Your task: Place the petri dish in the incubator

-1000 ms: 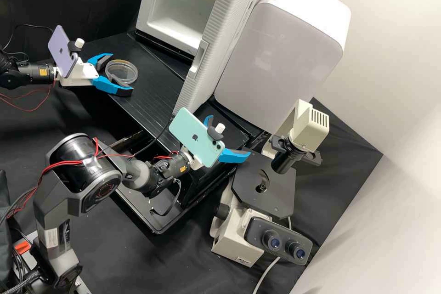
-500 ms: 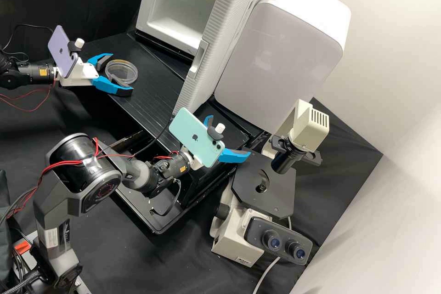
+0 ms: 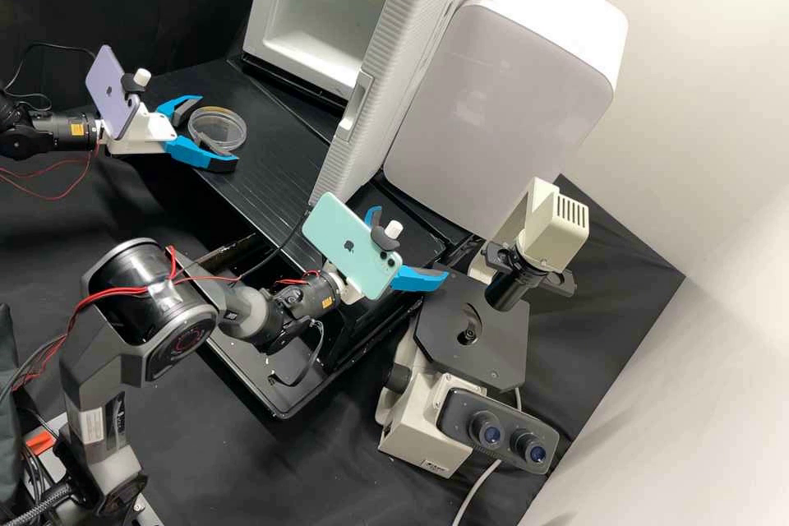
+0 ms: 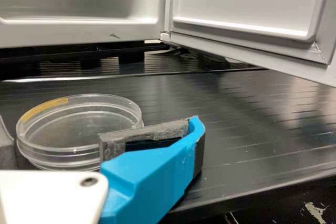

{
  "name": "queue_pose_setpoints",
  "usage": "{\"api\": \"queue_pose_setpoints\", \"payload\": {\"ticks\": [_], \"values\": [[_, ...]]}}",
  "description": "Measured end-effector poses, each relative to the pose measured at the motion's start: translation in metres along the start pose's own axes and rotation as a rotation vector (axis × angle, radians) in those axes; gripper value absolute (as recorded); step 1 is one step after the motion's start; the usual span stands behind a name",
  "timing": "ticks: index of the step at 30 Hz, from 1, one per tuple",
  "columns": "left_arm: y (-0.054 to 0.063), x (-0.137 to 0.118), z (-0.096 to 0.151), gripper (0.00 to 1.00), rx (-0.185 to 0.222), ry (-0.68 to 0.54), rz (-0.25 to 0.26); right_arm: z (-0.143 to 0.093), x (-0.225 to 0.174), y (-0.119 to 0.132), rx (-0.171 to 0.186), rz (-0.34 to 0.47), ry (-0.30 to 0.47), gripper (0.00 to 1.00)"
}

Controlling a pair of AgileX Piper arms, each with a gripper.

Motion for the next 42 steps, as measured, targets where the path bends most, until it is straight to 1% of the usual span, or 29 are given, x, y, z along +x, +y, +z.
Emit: {"api": "queue_pose_setpoints", "payload": {"ticks": [24, 42], "values": [[0.0001, 0.0000, -0.0003, 0.00, -0.002, 0.003, 0.001, 0.0000, 0.0000, 0.0000, 0.000, 0.000, 0.000, 1.00], [0.0014, -0.0001, -0.0033, 0.00, -0.028, 0.036, 0.016, 0.0000, 0.0000, 0.0000, 0.000, 0.000, 0.000, 1.00]]}}
